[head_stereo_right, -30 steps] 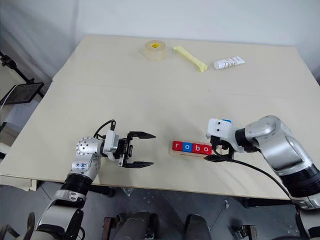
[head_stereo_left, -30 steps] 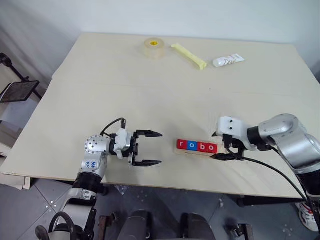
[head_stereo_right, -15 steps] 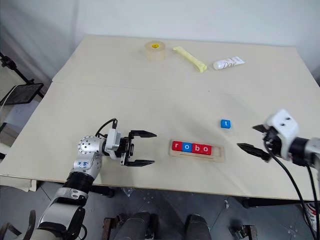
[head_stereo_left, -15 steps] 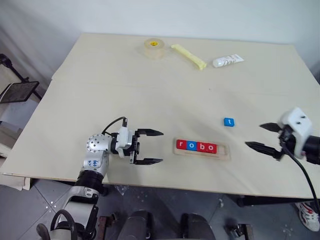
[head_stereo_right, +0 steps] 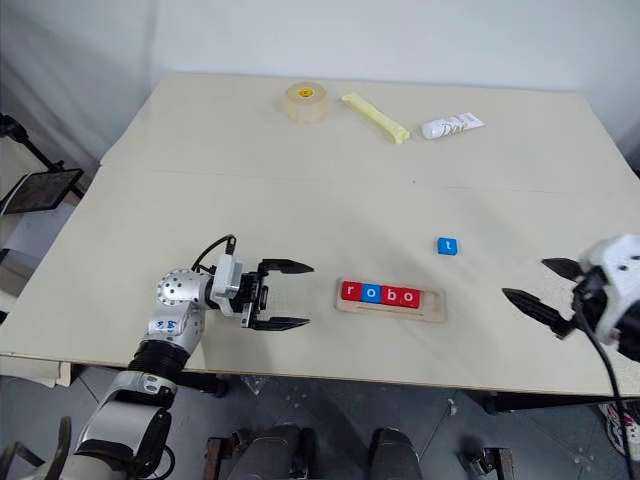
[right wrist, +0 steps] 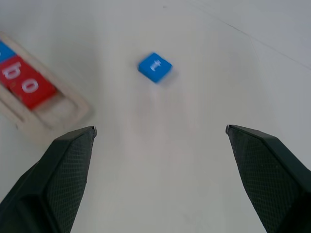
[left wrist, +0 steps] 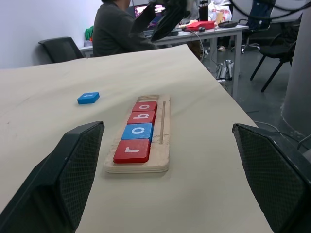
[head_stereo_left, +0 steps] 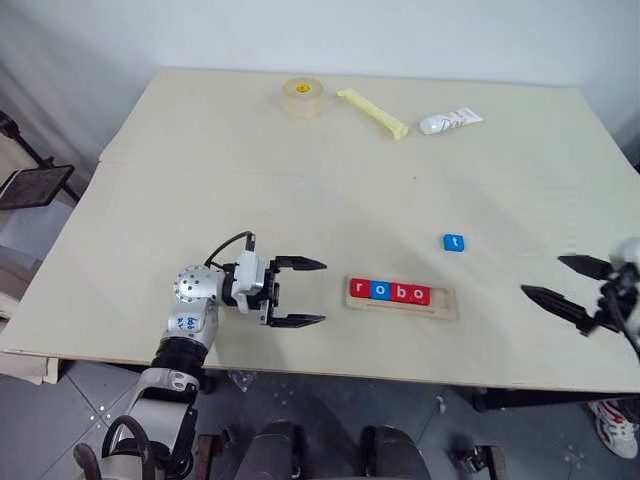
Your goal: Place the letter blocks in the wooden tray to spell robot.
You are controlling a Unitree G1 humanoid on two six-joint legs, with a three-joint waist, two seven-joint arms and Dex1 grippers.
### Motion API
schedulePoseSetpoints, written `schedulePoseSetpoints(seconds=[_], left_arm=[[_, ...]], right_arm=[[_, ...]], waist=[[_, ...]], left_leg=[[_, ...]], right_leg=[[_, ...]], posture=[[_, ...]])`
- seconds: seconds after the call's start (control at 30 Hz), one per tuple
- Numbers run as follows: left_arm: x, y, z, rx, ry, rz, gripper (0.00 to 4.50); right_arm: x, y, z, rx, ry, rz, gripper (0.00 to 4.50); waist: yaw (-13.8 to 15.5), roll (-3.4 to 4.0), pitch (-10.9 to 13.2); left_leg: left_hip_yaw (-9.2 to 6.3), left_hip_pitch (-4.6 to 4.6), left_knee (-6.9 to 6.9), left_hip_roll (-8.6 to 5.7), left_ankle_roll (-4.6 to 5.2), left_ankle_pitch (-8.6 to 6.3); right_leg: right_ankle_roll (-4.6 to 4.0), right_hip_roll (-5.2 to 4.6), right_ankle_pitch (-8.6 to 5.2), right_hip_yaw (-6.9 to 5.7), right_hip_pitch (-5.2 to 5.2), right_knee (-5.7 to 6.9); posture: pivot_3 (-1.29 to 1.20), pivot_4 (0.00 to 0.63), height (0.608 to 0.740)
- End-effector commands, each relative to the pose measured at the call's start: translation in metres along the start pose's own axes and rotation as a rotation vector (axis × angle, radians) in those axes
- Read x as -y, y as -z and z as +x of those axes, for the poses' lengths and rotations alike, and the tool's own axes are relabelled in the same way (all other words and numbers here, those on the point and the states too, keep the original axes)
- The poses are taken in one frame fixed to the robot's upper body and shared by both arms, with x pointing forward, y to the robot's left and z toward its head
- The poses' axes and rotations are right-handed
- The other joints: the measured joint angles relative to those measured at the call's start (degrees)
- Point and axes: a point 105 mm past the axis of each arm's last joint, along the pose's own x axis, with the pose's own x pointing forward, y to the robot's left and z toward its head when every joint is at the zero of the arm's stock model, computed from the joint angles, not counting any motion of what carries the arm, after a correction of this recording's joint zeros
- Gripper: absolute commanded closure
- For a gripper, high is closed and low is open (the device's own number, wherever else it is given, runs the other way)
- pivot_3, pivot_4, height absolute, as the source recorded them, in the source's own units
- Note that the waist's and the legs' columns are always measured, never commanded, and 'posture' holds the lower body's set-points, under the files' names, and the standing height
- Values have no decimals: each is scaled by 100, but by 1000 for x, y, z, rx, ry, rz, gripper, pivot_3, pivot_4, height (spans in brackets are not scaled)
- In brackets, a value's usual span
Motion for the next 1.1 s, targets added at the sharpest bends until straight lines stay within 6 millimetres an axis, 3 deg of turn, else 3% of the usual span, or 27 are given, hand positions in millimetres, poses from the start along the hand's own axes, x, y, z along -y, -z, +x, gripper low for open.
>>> schedulePoseSetpoints(seconds=[0.03,0.23,0.33,0.57,0.9,1.0,1.1], left_arm=[[-3,-6,1,0,9,35,0],[-2,-8,0,-1,11,42,0],[-1,-8,1,1,11,43,0],[2,-8,0,2,7,46,0],[1,-9,1,0,1,49,0],[0,-8,1,1,-1,49,0],[-1,-8,1,0,0,47,0]], right_arm=[[-1,-5,21,16,55,40,25],[1,-13,78,111,152,110,25],[2,-12,95,128,178,163,25],[3,2,124,96,265,238,25],[-7,11,134,81,281,259,25],[-7,13,134,79,310,268,560],[-7,12,132,80,323,263,1537]], waist=[[-1,0,0],[-10,1,0],[3,1,0],[-40,1,-1],[-141,2,-1],[-146,2,-1],[-142,2,-1]], left_leg=[[0,0,0,0,0,0],[-2,-2,0,-4,0,0],[-5,-4,0,-7,0,0],[-9,-6,-5,-8,1,0],[-11,-4,-5,-7,0,0],[-11,-2,-5,-5,0,0],[-11,-2,-5,-5,0,0]], right_leg=[[0,0,0,0,0,1],[0,-1,0,-1,-4,6],[0,-1,0,-1,-7,12],[0,-2,0,-4,-13,20],[0,-2,0,-1,-22,45],[0,-2,0,-2,-22,48],[0,-2,0,0,-22,49]], posture=[[0,150,740],[0,150,740],[0,150,740],[0,150,740],[0,150,740],[0,150,740],[0,150,740]])
